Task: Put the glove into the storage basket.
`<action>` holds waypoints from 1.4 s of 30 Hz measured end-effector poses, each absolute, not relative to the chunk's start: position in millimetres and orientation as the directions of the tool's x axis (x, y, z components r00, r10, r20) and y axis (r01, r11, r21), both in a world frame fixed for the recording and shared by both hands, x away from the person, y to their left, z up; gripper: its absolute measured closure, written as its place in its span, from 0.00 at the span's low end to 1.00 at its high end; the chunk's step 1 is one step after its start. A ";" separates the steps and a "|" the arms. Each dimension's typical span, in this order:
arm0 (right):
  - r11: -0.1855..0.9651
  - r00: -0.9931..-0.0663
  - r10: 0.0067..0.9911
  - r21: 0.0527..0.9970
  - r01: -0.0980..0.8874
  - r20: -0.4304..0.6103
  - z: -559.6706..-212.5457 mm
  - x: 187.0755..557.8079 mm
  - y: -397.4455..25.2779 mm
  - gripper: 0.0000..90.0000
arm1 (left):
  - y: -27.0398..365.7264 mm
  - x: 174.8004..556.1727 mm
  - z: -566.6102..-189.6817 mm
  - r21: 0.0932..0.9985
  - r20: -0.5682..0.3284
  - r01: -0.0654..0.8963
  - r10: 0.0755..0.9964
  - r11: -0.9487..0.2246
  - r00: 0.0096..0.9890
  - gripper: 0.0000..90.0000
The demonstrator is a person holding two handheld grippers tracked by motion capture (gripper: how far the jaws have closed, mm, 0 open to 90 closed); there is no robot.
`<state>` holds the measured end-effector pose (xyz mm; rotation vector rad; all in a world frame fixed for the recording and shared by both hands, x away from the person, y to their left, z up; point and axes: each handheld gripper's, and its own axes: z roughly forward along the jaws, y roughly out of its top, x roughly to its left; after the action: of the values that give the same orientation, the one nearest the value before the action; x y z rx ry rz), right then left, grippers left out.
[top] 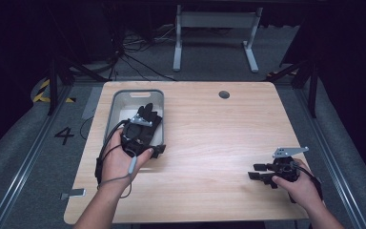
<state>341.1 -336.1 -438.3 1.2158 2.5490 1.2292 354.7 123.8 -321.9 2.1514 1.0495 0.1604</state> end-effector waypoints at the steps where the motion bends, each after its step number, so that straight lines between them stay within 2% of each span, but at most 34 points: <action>1: 0.371 -0.688 0.677 0.685 0.627 0.262 -438.4 340.9 -336.3 0.55 | 122.4 351.5 -324.6 0.660 -0.190 0.628 0.718 -0.412 0.670 0.44; 12: 0.368 -0.683 0.683 0.685 0.629 0.260 -438.3 339.0 -338.5 0.55 | 112.8 320.1 -360.2 0.687 -0.200 0.575 0.645 -0.444 0.737 0.44; 16: 0.372 -0.686 0.680 0.686 0.626 0.258 -438.6 338.6 -337.8 0.55 | 109.8 315.3 -371.9 0.703 -0.165 0.545 0.642 -0.456 0.749 0.45; 20: 0.376 -0.690 0.677 0.686 0.623 0.256 -438.3 337.6 -337.3 0.54 | 109.5 309.8 -384.0 0.713 -0.171 0.526 0.612 -0.464 0.772 0.47; 26: 0.376 -0.688 0.680 0.685 0.624 0.254 -440.0 337.5 -338.9 0.54 | 103.8 305.0 -404.7 0.676 -0.178 0.531 0.587 -0.510 0.790 0.46; 33: 0.396 -0.709 0.664 0.693 0.602 0.237 -443.4 337.3 -336.7 0.52 | 100.1 307.3 -423.5 0.676 -0.169 0.507 0.557 -0.535 0.813 0.45; 39: 0.405 -0.720 0.658 0.702 0.586 0.221 -449.3 339.1 -337.9 0.52 | 100.6 316.3 -444.6 0.608 -0.193 0.581 0.609 -0.542 0.770 0.46; 42: 0.404 -0.717 0.664 0.704 0.585 0.214 -450.7 339.8 -339.7 0.51 | 101.8 318.6 -446.6 0.603 -0.208 0.590 0.608 -0.537 0.766 0.45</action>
<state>339.8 -339.7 -450.7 1.1364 2.5477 1.2140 318.6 101.8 -446.6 2.2836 0.8900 0.0352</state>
